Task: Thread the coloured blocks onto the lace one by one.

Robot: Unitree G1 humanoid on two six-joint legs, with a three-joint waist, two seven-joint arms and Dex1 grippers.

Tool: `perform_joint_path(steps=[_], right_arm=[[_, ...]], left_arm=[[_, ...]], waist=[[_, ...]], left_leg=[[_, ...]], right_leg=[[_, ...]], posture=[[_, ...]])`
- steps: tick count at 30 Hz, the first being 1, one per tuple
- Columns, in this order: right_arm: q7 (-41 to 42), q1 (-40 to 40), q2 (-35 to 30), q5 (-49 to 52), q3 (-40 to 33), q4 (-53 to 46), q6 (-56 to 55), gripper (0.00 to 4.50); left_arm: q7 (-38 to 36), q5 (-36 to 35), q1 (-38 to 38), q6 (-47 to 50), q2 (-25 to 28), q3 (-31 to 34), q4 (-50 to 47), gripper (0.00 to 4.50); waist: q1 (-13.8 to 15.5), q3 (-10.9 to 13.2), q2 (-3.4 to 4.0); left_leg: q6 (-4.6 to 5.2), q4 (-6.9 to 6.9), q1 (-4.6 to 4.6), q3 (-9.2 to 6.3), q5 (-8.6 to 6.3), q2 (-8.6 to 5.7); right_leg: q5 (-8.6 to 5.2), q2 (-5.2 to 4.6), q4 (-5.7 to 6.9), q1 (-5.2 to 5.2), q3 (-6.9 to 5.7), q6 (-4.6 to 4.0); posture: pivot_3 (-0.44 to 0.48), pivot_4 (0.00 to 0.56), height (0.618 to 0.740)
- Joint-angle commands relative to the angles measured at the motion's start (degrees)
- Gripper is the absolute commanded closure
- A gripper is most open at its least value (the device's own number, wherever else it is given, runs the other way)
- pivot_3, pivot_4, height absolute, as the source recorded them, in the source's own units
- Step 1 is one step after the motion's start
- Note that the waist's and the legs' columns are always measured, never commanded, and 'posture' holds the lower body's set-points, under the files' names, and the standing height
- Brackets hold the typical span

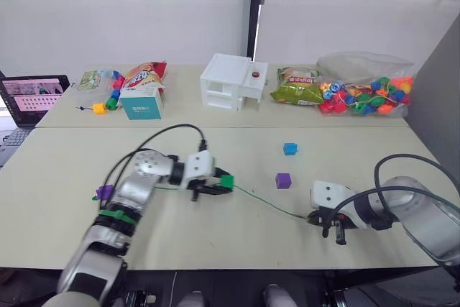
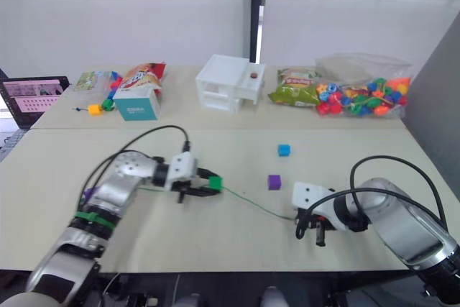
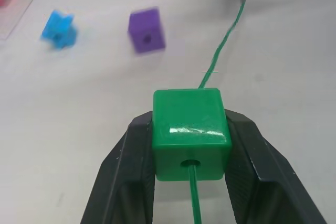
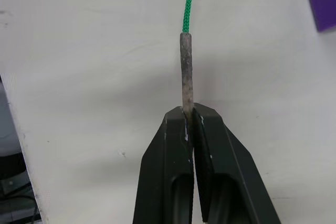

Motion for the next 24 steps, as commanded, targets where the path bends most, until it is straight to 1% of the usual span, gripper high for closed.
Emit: perform_joint_path(steps=[1, 3, 6, 8, 11, 14, 16, 18, 20, 22, 23, 24], right_arm=[[1.3, -2.5, 0.6, -0.4, 0.2, 0.3, -1.9, 4.5], [1.8, -3.4, 1.1, -0.6, 0.7, 1.0, -2.4, 4.5], [1.9, -4.2, 1.7, -0.9, 1.3, 1.5, -2.8, 4.5], [2.0, -4.6, 2.1, -0.9, 1.5, 1.8, -2.9, 4.5], [1.9, -4.8, 2.4, -1.0, 1.7, 1.9, -3.1, 4.5], [2.0, -4.9, 2.7, -1.2, 1.9, 2.1, -3.2, 4.5], [2.1, -5.0, 2.9, -1.4, 1.9, 2.2, -3.3, 4.5], [2.3, -5.0, 3.1, -1.6, 1.9, 2.3, -3.4, 4.5], [2.4, -5.0, 3.2, -1.7, 1.9, 2.2, -3.5, 4.5], [2.6, -5.0, 3.2, -1.7, 1.7, 2.2, -3.5, 4.5], [2.7, -5.0, 3.2, -1.7, 1.6, 2.1, -3.5, 4.5], [2.8, -4.9, 3.2, -1.6, 1.5, 2.0, -3.5, 4.5]], left_arm=[[-3.2, 0.1, 2.2, -4.8, 7.3, 3.4, 6.4, 3.3], [-3.7, 0.7, 2.7, -8.3, 11.7, 4.8, 12.6, 3.3], [-2.8, 3.9, 1.8, -13.9, 16.6, 4.9, 21.3, 3.3], [-2.2, 5.1, 0.8, -15.9, 19.2, 5.2, 26.0, 3.3], [-3.4, 5.0, -0.3, -17.8, 21.3, 5.6, 30.2, 3.3], [-6.0, 3.9, -1.5, -17.4, 22.1, 6.4, 32.2, 3.3], [-7.3, 3.0, -2.6, -16.1, 22.1, 7.3, 33.1, 2.26], [-8.5, 2.4, -3.5, -15.4, 22.0, 8.0, 33.4, 1.61], [-11.7, 0.4, -6.4, -12.7, 22.7, 9.5, 32.9, 0.96], [-13.5, -0.6, -9.5, -9.6, 23.3, 10.8, 32.9, 0.26], [-12.7, 0.3, -11.3, -10.2, 23.8, 10.8, 33.5, 0.05], [-12.3, 0.6, -13.0, -10.1, 23.9, 11.1, 33.7, 0.05]], waist=[[-0.1, 0.0, -0.01], [-0.3, 0.0, -0.07], [-0.4, 0.0, -0.07], [-0.4, 0.0, -0.06], [-0.7, 0.0, -0.06], [-1.1, 0.0, -0.06], [-1.3, 0.0, -0.06], [-1.4, 0.1, -0.08], [-1.4, 0.1, -0.16], [-1.2, 0.2, -0.26], [-1.1, 0.2, -0.28], [-1.2, 0.2, -0.31]], left_leg=[[0.0, 0.0, -0.01, 0.0, 0.0, 0.0], [0.0, -0.02, 0.0, 0.0, 0.0, 0.05], [0.0, -0.02, 0.01, -0.02, 0.0, 0.08], [0.0, -0.03, 0.02, -0.02, 0.0, 0.08], [0.0, -0.03, 0.03, -0.02, 0.0, 0.08], [0.0, -0.05, 0.03, -0.02, 0.0, 0.08], [0.0, -0.04, 0.02, -0.02, 0.0, 0.08], [0.01, -0.04, 0.0, -0.02, 0.0, 0.08], [0.01, -0.03, -0.04, -0.03, 0.0, 0.08], [0.0, 0.0, -0.1, -0.04, 0.0, 0.08], [0.0, 0.04, -0.14, -0.06, 0.0, 0.08], [0.0, 0.05, -0.15, -0.06, 0.0, 0.08]], right_leg=[[0.0, 0.0, -0.01, -0.01, 0.0, 0.0], [0.0, 0.05, 0.01, -0.06, 0.0, 0.0], [0.0, 0.06, 0.03, -0.06, -0.06, -0.01], [0.0, 0.06, 0.04, -0.05, -0.06, -0.01], [0.0, 0.07, 0.07, -0.05, -0.06, -0.01], [0.0, 0.07, 0.11, -0.07, -0.06, -0.01], [0.0, 0.08, 0.12, -0.07, -0.06, -0.01], [0.0, 0.07, 0.13, -0.1, -0.06, -0.01], [0.0, 0.08, 0.14, -0.14, -0.07, -0.01], [0.0, 0.07, 0.15, -0.15, -0.1, -0.01], [0.0, 0.06, 0.14, -0.15, -0.14, -0.01], [0.0, 0.05, 0.13, -0.14, -0.15, -0.01]], posture=[[0.0, 0.15, 0.74], [0.0, 0.15, 0.74], [0.0, 0.15, 0.74], [0.0, 0.15, 0.74], [0.0, 0.15, 0.74], [0.0, 0.15, 0.74], [0.0, 0.15, 0.74], [0.0, 0.15, 0.74], [0.0, 0.15, 0.74], [0.0, 0.15, 0.74], [0.0, 0.15, 0.74], [0.0, 0.15, 0.74]])
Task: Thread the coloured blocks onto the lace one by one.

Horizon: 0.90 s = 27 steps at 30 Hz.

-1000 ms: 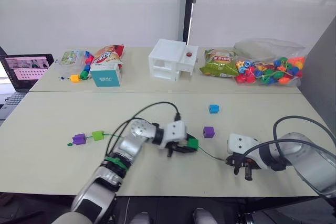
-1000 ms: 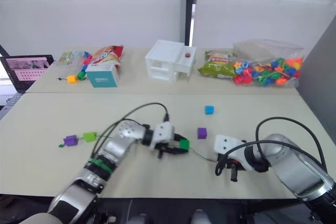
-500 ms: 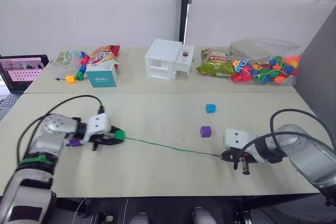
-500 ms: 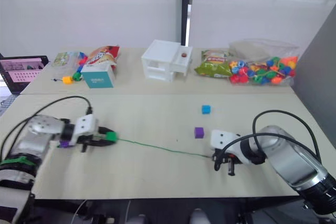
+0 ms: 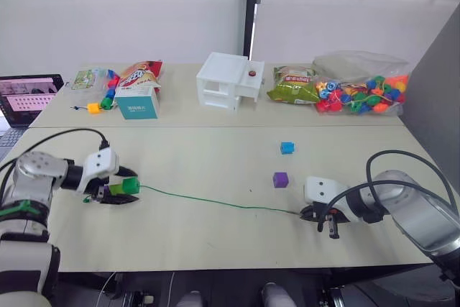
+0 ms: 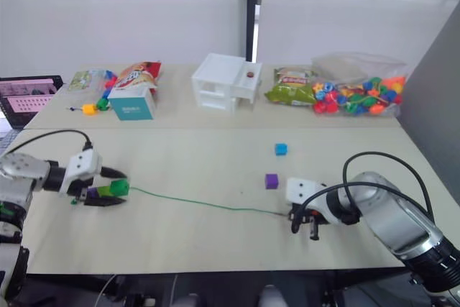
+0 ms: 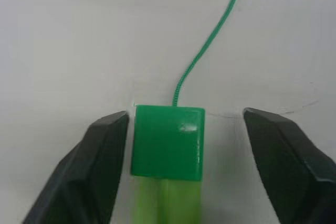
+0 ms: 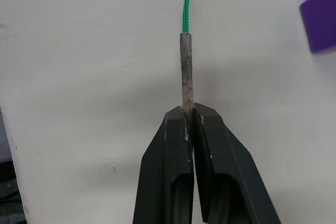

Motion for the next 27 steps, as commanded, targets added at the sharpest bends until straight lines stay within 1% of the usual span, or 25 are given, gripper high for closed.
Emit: perform_joint_path(steps=[1, 4, 5, 6, 8, 9, 11, 13, 14, 16, 17, 20, 23, 27], right_arm=[[0.4, -0.7, -0.1, -0.1, -0.9, -1.1, -0.7, 4.5], [0.3, -0.6, 0.2, 0.2, -1.1, -1.2, -0.5, 4.5], [0.1, -0.5, 0.4, 0.3, -1.1, -1.4, -0.3, 4.5], [0.0, -0.5, 0.7, 0.5, -1.1, -1.6, 0.0, 4.5], [-0.2, -0.5, 1.2, 0.8, -1.2, -1.9, 0.5, 4.5], [-0.2, -0.5, 1.4, 0.9, -1.2, -2.1, 0.7, 4.5], [-0.2, -0.5, 1.7, 1.2, -1.5, -2.9, 1.6, 4.5], [-0.2, -0.4, 1.8, 1.3, -1.5, -3.4, 2.0, 4.5], [-0.2, -0.4, 1.9, 1.2, -1.5, -3.6, 2.2, 4.5], [-0.2, -0.4, 1.9, 1.4, -1.5, -4.3, 2.7, 4.5], [-0.3, -0.3, 2.0, 1.5, -1.6, -4.7, 3.0, 4.5], [-0.3, 0.2, 1.8, 1.8, -1.7, -5.6, 3.7, 4.5], [-0.1, 0.6, 1.1, 2.2, -1.9, -6.0, 3.9, 4.5], [-0.2, 0.7, 0.5, 2.6, -2.1, -6.3, 3.9, 4.5]], left_arm=[[0.5, -0.3, -5.6, 0.7, 2.3, 2.4, 0.0, 0.05], [-0.8, -2.4, -7.6, 2.5, -0.5, 3.2, -3.4, 0.05], [-1.5, -4.7, -6.9, 5.2, -2.6, 3.3, -7.5, 0.05], [-1.9, -8.0, -4.7, 9.2, -5.3, 2.6, -14.2, 0.05], [-1.7, -11.7, -0.8, 15.0, -9.2, 1.7, -24.6, 0.05], [-1.3, -12.7, 1.2, 17.3, -10.7, 1.3, -29.0, 0.05], [2.5, -12.9, 5.7, 19.8, -16.9, -1.7, -38.2, 0.05], [6.0, -12.7, 7.9, 21.8, -20.9, -3.0, -42.9, 0.05], [7.1, -12.7, 8.4, 22.7, -21.8, -3.1, -44.1, 0.05], [9.6, -11.2, 10.1, 21.3, -26.0, -5.7, -45.5, 0.05], [11.2, -10.5, 11.0, 20.6, -29.1, -7.7, -45.8, 0.05], [14.3, -8.4, 12.9, 19.5, -35.8, -12.4, -45.3, 0.05], [16.1, -6.4, 13.3, 18.1, -39.4, -14.9, -42.9, 0.05], [17.3, -4.3, 13.7, 16.7, -41.3, -17.1, -41.1, 0.05]], waist=[[0.0, 0.0, -0.05], [-0.1, 0.0, -0.02], [-0.1, 0.0, -0.01], [0.1, 0.0, -0.02], [0.2, 0.0, -0.02], [0.2, 0.0, -0.02], [0.0, 0.0, -0.03], [0.0, 0.0, -0.04], [-0.1, 0.0, -0.05], [-0.3, 0.0, -0.05], [-0.2, 0.0, -0.03], [0.3, 0.0, 0.02], [1.2, 0.0, 0.0], [1.2, 0.0, 0.02]], left_leg=[[0.0, 0.0, 0.0, 0.0, 0.0, 0.0], [0.01, -0.03, 0.01, 0.0, -0.01, -0.02], [0.01, -0.04, 0.01, 0.0, -0.01, -0.02], [0.02, -0.04, 0.02, 0.0, -0.01, -0.02], [0.0, -0.02, 0.0, -0.01, 0.0, -0.01], [0.0, 0.01, -0.01, -0.02, 0.0, -0.02], [0.0, 0.02, -0.06, -0.04, 0.0, -0.02], [0.01, 0.0, -0.08, -0.06, -0.01, -0.02], [0.0, 0.01, -0.09, -0.07, 0.0, -0.02], [0.0, 0.01, -0.1, -0.07, 0.0, -0.02], [0.01, 0.01, -0.06, -0.06, 0.0, -0.02], [0.0, 0.02, 0.07, -0.01, 0.0, -0.05], [0.0, 0.06, 0.04, 0.0, 0.0, -0.09], [0.0, 0.05, 0.1, 0.01, 0.0, -0.09]], right_leg=[[0.0, 0.0, -0.01, 0.0, 0.0, 0.0], [0.0, -0.02, -0.02, 0.0, 0.0, 0.0], [0.0, -0.02, -0.02, 0.0, 0.0, 0.0], [0.0, -0.03, 0.01, 0.01, 0.0, 0.0], [0.0, -0.07, 0.05, 0.06, -0.01, 0.01], [0.0, -0.09, 0.12, 0.06, -0.02, 0.01], [0.01, -0.08, 0.26, 0.02, -0.01, 0.01], [0.01, -0.08, 0.25, -0.01, -0.01, 0.01], [0.01, -0.06, 0.23, -0.02, -0.01, 0.01], [0.01, -0.05, 0.17, -0.06, 0.0, 0.0], [0.01, -0.04, 0.07, -0.06, 0.02, 0.0], [0.01, -0.08, -0.05, 0.11, 0.03, 0.0], [0.01, -0.1, -0.09, 0.13, 0.04, 0.0], [0.01, -0.08, -0.07, 0.13, 0.06, 0.0]], posture=[[0.0, 0.15, 0.74], [0.0, 0.15, 0.74], [0.0, 0.15, 0.74], [0.0, 0.15, 0.74], [0.0, 0.15, 0.74], [0.0, 0.15, 0.74], [0.0, 0.15, 0.74], [0.0, 0.15, 0.74], [0.0, 0.15, 0.74], [0.0, 0.15, 0.74], [0.0, 0.15, 0.74], [0.0, 0.15, 0.74], [0.0, 0.15, 0.74], [0.0, 0.15, 0.74]])
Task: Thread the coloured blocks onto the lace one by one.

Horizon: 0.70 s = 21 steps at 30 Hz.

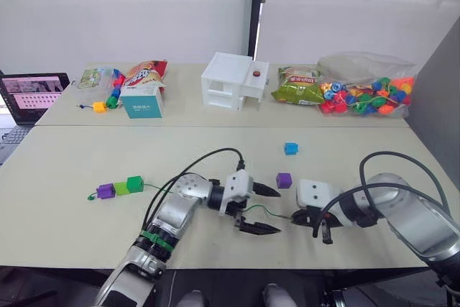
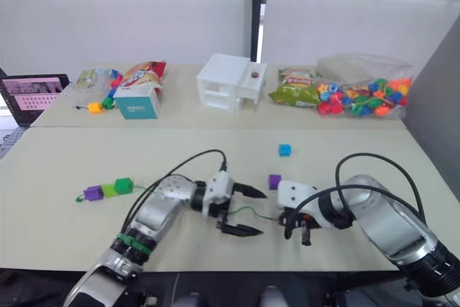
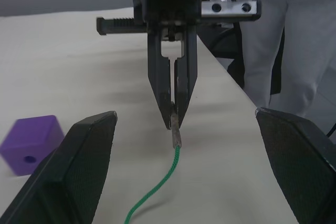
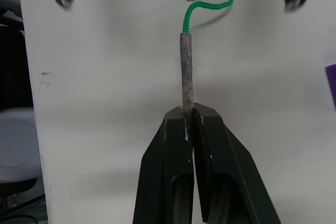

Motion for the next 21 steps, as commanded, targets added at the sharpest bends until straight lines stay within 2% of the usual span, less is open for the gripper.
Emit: perform_joint_path(steps=[1, 5, 6, 9, 18, 21], right_arm=[[-0.1, -0.2, -0.9, 0.5, -1.6, -1.5, 0.4, 4.5], [-0.6, -0.4, -0.7, 0.5, -1.2, -1.6, 0.6, 4.5], [-0.7, -0.4, -0.6, 0.5, -1.1, -1.6, 0.6, 4.5], [-1.0, -0.5, -0.5, 0.5, -0.9, -1.4, 0.5, 4.5], [-1.2, -0.9, -0.2, 0.4, -0.7, -1.1, 0.3, 4.5], [-1.3, -0.9, -0.3, 0.5, -0.7, -1.2, 0.4, 4.5]], left_arm=[[1.0, 1.7, -0.2, -2.4, -0.8, -1.6, 0.7, 0.05], [1.5, 2.1, 0.2, -2.4, -1.7, -2.3, 1.1, 0.05], [1.6, 2.3, 0.2, -2.6, -1.7, -2.4, 1.2, 0.59], [2.2, 3.1, 0.2, -3.3, -1.5, -2.5, 1.7, 1.47], [2.4, 2.9, 0.0, -2.9, -2.6, -2.9, 1.8, 1.47], [2.3, 3.0, -0.2, -2.7, -2.9, -3.0, 2.0, 2.21]], waist=[[0.0, 0.0, 0.0], [0.2, 0.0, 0.0], [0.2, 0.0, 0.0], [0.2, 0.0, 0.0], [0.2, 0.0, 0.0], [0.2, 0.0, 0.0]], left_leg=[[0.0, 0.0, 0.0, 0.0, 0.0, 0.0], [0.0, 0.0, -0.01, 0.0, 0.0, -0.01], [0.0, 0.0, -0.01, 0.0, 0.0, -0.01], [0.0, 0.0, -0.01, 0.0, 0.0, -0.01], [0.0, 0.0, -0.01, 0.0, 0.0, -0.01], [0.0, 0.0, -0.01, 0.0, 0.0, -0.01]], right_leg=[[0.0, 0.0, 0.0, 0.0, 0.0, 0.0], [0.0, -0.01, -0.02, 0.02, 0.0, 0.0], [0.0, -0.01, -0.02, 0.02, 0.0, 0.0], [0.0, -0.01, -0.02, 0.02, 0.0, 0.0], [0.0, -0.01, -0.03, 0.02, 0.0, 0.0], [0.0, -0.01, -0.03, 0.02, 0.0, 0.0]], posture=[[0.0, 0.15, 0.74], [0.0, 0.15, 0.74], [0.0, 0.15, 0.74], [0.0, 0.15, 0.74], [0.0, 0.15, 0.74], [0.0, 0.15, 0.74]])
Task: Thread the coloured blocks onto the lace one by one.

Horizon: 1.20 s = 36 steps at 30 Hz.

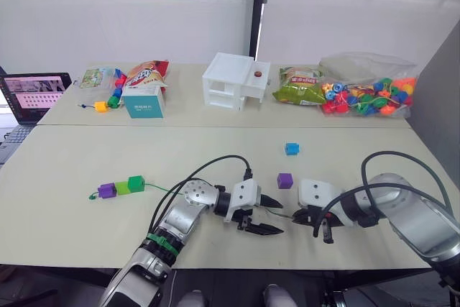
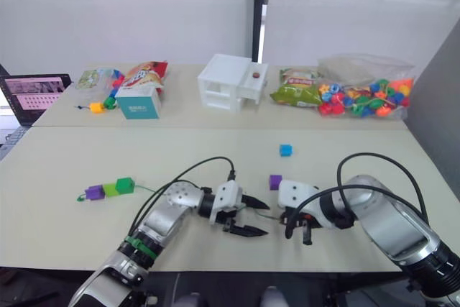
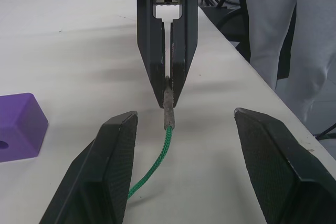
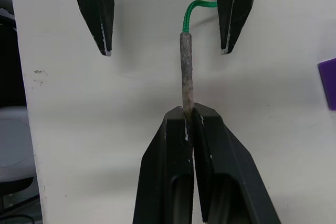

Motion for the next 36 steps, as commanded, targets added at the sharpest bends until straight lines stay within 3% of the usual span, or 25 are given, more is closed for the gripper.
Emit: perform_joint_path(steps=[1, 7, 17, 21, 23, 25, 30, 36], right_arm=[[-0.2, -0.8, 0.1, 0.3, -0.7, -1.0, 0.4, 4.5], [-0.5, -1.0, 0.4, 0.5, -0.9, -1.1, 0.9, 4.5], [-1.3, 0.1, 0.5, 2.0, -3.0, -3.0, 3.3, 4.5], [-1.3, 2.4, -0.7, 5.4, -6.9, -5.6, 5.4, 3.15], [-1.8, 4.3, -0.7, 7.9, -10.8, -6.8, 6.9, 2.58], [-2.6, 7.3, 0.3, 11.7, -17.1, -8.0, 9.3, 1.73], [-9.9, 12.1, 10.0, 22.2, -33.6, -10.4, 15.7, 0.09], [-23.3, 12.8, 20.2, 19.1, -38.7, -7.0, 8.9, 0.04]], left_arm=[[0.1, -0.1, -1.0, -0.4, -0.9, -0.6, -0.3, 2.56], [0.1, 0.2, -1.8, -0.7, -1.6, -0.8, 1.2, 4.48], [0.2, 0.6, -3.2, -1.3, -2.3, -0.1, 3.4, 4.48], [-0.2, 0.7, -3.3, -1.8, -2.0, 0.1, 3.9, 4.5], [-0.5, 0.6, -3.3, -1.9, -1.7, 0.3, 4.0, 4.5], [-0.9, 0.5, -3.4, -2.1, -1.2, 0.6, 4.5, 4.5], [-1.6, 0.0, -3.1, -2.0, 0.4, 1.6, 4.7, 4.5], [-1.5, -0.8, -1.5, -0.8, 2.2, 2.6, 2.4, 4.5]], waist=[[0.0, 0.0, 0.0], [0.0, 0.0, 0.0], [0.0, 0.0, 0.0], [0.1, 0.0, 0.0], [0.1, 0.0, 0.0], [0.3, 0.0, -0.01], [0.6, 0.0, -0.04], [0.6, 0.0, -0.02]], left_leg=[[0.0, 0.0, 0.0, 0.0, 0.0, 0.0], [0.0, 0.0, 0.0, 0.0, 0.0, 0.0], [0.0, 0.0, 0.0, 0.0, 0.0, 0.0], [0.0, 0.0, 0.0, 0.0, 0.0, 0.0], [0.0, 0.0, -0.01, 0.0, 0.0, 0.0], [0.0, 0.0, -0.01, -0.01, 0.0, 0.0], [0.01, -0.02, 0.02, -0.01, 0.0, 0.0], [0.01, -0.02, 0.05, 0.01, 0.0, -0.01]], right_leg=[[0.0, 0.0, 0.0, 0.0, 0.0, 0.0], [0.0, 0.0, 0.0, 0.0, 0.0, 0.0], [0.0, 0.0, 0.0, 0.0, 0.0, 0.0], [0.0, 0.0, 0.0, 0.0, 0.0, 0.0], [0.0, 0.0, 0.0, 0.0, 0.0, 0.0], [0.0, 0.0, -0.02, 0.02, 0.0, 0.0], [0.0, 0.02, 0.0, 0.05, 0.02, 0.0], [0.0, 0.01, 0.03, 0.05, 0.05, 0.0]], posture=[[0.0, 0.15, 0.74], [0.0, 0.15, 0.74], [0.0, 0.15, 0.74], [0.0, 0.15, 0.74], [0.0, 0.15, 0.74], [0.0, 0.15, 0.74], [0.0, 0.15, 0.74], [0.0, 0.15, 0.74]])
